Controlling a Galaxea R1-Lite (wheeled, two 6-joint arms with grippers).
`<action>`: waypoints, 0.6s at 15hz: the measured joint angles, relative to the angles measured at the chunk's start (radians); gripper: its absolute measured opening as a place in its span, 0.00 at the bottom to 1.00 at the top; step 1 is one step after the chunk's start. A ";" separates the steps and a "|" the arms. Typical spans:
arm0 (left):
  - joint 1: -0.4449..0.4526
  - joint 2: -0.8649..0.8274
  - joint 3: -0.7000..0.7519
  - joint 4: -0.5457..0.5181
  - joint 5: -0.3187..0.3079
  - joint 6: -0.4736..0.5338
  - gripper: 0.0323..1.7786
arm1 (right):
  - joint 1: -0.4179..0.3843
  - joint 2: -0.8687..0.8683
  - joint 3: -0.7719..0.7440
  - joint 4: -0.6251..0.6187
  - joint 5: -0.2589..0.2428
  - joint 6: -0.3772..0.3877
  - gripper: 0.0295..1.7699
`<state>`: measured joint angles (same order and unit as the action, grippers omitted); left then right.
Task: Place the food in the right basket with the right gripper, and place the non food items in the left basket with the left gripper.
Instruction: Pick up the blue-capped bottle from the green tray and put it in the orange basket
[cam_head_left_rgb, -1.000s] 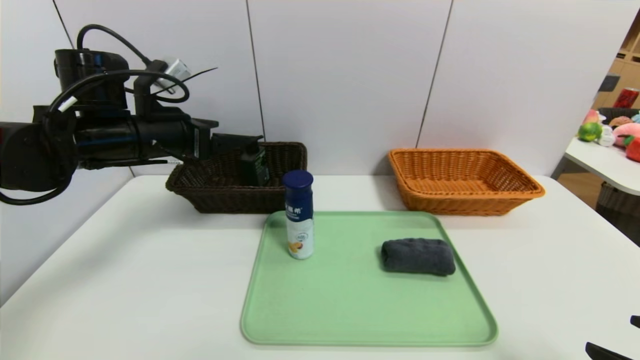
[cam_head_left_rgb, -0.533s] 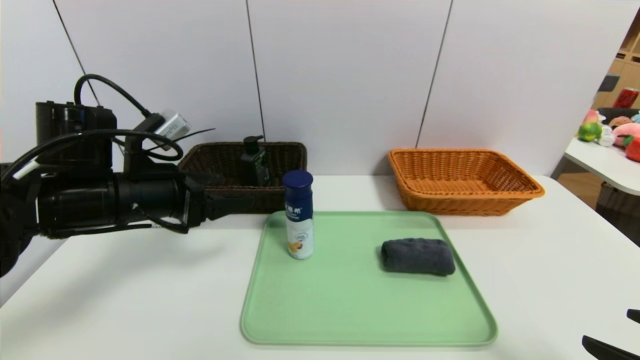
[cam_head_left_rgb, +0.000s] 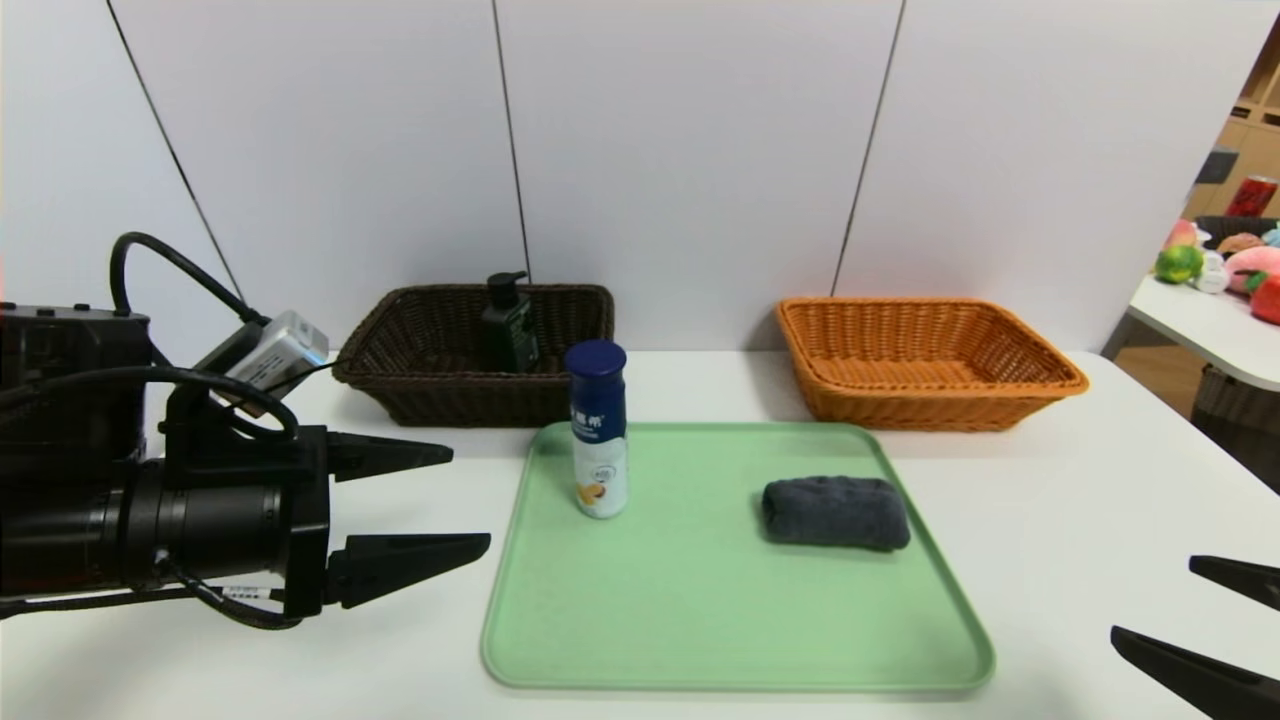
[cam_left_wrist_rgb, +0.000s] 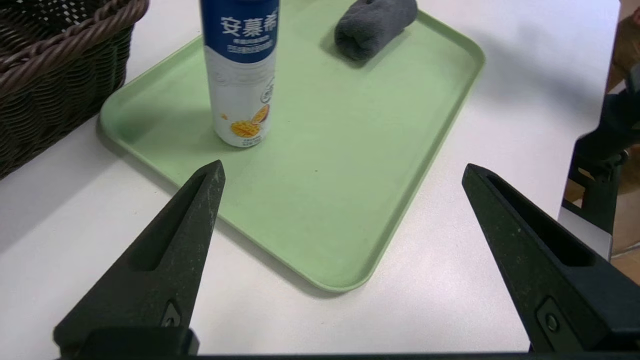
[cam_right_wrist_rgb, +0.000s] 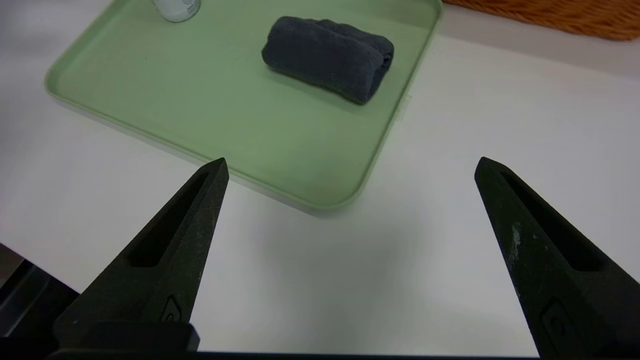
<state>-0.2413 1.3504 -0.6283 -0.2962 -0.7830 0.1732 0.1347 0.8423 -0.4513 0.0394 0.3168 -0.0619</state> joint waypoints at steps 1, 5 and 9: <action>0.000 -0.006 0.009 0.001 -0.010 0.021 0.95 | 0.011 0.038 -0.007 -0.036 0.016 -0.013 0.96; 0.000 -0.003 0.035 0.000 -0.081 0.102 0.95 | 0.096 0.219 -0.031 -0.181 0.056 -0.049 0.96; 0.000 0.004 0.031 -0.001 -0.081 0.103 0.95 | 0.202 0.429 -0.069 -0.363 0.061 -0.067 0.96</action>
<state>-0.2413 1.3540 -0.5968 -0.2972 -0.8640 0.2762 0.3370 1.2715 -0.5204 -0.3240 0.3774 -0.1294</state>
